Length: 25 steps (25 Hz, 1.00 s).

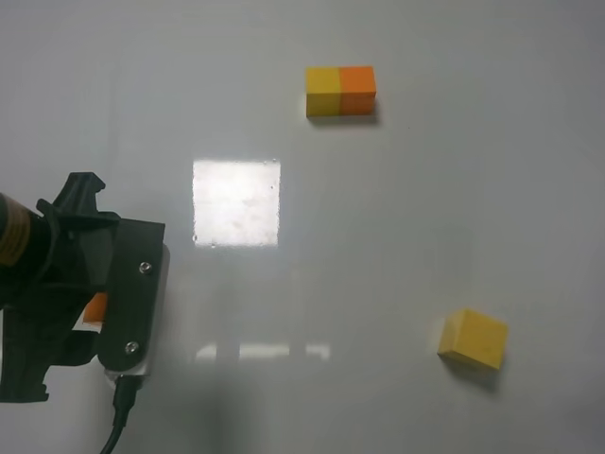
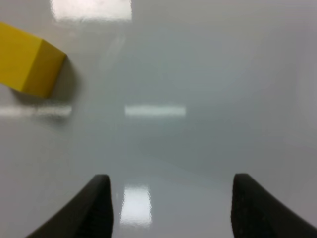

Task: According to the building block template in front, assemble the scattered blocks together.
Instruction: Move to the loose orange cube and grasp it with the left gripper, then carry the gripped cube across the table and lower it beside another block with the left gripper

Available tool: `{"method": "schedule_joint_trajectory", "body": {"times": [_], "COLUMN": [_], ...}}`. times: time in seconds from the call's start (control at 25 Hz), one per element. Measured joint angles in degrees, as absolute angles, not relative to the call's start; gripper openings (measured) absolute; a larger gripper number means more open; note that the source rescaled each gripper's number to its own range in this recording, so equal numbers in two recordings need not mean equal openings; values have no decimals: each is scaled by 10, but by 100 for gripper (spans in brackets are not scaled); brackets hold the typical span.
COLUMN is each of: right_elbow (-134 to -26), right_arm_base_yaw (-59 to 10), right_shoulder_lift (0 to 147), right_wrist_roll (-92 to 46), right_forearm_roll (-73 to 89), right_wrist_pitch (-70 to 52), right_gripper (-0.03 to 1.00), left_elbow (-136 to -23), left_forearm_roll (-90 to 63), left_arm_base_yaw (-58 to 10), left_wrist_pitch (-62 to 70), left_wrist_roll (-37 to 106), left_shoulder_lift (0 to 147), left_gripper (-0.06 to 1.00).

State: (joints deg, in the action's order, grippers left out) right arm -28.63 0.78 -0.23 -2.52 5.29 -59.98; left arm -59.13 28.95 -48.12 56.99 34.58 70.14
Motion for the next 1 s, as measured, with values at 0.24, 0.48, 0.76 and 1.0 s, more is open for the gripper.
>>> {"method": "schedule_joint_trajectory", "body": {"times": [0.24, 0.48, 0.76, 1.0], "right_elbow": [-286, -286, -286, -286], "right_arm_base_yaw": [8, 8, 8, 8], "right_shoulder_lift": [-2, -2, -2, -2], "right_wrist_roll": [-25, -25, -25, -25], "right_forearm_roll": [53, 53, 53, 53], "right_wrist_pitch": [-600, -600, -600, -600], "right_gripper": [35, 35, 35, 35], "left_elbow": [-563, -561, -571, -684], "left_forearm_roll": [299, 306, 323, 309], "left_arm_base_yaw": [-481, -481, -481, -488], "left_wrist_pitch": [553, 546, 551, 563], "left_wrist_roll": [344, 342, 343, 355], "left_shoulder_lift": [701, 701, 703, 711], "left_gripper": [78, 0, 1, 1]}}
